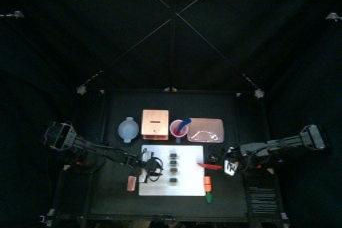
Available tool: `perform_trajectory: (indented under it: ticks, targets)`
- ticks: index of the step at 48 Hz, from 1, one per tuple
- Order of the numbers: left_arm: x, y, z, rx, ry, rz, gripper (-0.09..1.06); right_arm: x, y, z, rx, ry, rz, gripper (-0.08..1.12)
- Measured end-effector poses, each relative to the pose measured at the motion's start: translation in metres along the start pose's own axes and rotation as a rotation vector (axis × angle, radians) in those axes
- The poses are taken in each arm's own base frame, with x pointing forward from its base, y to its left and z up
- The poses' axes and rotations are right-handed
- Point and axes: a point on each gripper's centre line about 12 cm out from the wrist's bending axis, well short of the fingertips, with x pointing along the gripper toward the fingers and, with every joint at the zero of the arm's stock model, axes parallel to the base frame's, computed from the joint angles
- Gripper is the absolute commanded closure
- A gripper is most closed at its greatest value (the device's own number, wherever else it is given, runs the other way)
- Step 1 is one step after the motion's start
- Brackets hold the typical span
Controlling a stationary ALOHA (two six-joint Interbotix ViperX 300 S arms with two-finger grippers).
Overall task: Place sushi on board then cut the sushi with the knife then place the pieces on the plate
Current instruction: Place the 4 sushi pieces on the plate
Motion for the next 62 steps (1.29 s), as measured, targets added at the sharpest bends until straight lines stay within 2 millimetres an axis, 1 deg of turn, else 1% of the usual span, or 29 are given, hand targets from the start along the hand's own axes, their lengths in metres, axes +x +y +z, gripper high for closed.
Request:
perform_trajectory:
  ticks: [6, 16, 21, 24, 28, 33, 39, 46, 50, 56, 62]
  targets:
    - [0.000, 0.001, -0.001, -0.002, 0.002, 0.003, 0.27, 0.001, -0.004, -0.001, 0.024, 0.000, -0.003, 0.65]
    - [0.000, 0.004, -0.004, -0.006, 0.011, 0.009, 0.28, 0.001, -0.005, -0.002, 0.044, 0.012, 0.001, 0.39]
    - [-0.001, 0.004, -0.007, -0.006, 0.015, 0.009, 0.28, 0.001, -0.006, -0.004, 0.046, 0.034, -0.009, 0.31]
    - [-0.001, 0.004, -0.010, -0.006, 0.023, 0.009, 0.28, 0.000, -0.008, -0.007, 0.051, 0.054, -0.020, 0.28]
    - [-0.001, 0.004, -0.011, -0.006, 0.026, 0.009, 0.28, -0.001, -0.009, -0.007, 0.052, 0.067, -0.030, 0.28]
    - [-0.002, 0.005, -0.013, -0.008, 0.029, 0.012, 0.28, -0.008, -0.008, -0.001, 0.042, 0.042, -0.038, 0.28]
    - [-0.003, 0.008, -0.020, -0.011, 0.046, 0.018, 0.28, -0.020, -0.002, 0.018, 0.002, -0.043, -0.045, 0.27]
    - [-0.009, 0.014, -0.027, -0.027, 0.041, 0.034, 0.28, -0.035, 0.011, 0.054, -0.078, -0.235, -0.038, 0.26]
    - [-0.013, 0.018, -0.028, -0.033, 0.012, 0.043, 0.28, -0.037, 0.018, 0.077, -0.143, -0.347, -0.049, 0.25]
    - [-0.016, 0.024, -0.031, -0.045, -0.024, 0.060, 0.28, -0.030, 0.026, 0.110, -0.259, -0.476, -0.078, 0.24]
    - [-0.017, 0.030, -0.035, -0.056, -0.036, 0.077, 0.28, -0.013, 0.032, 0.132, -0.356, -0.517, -0.109, 0.24]
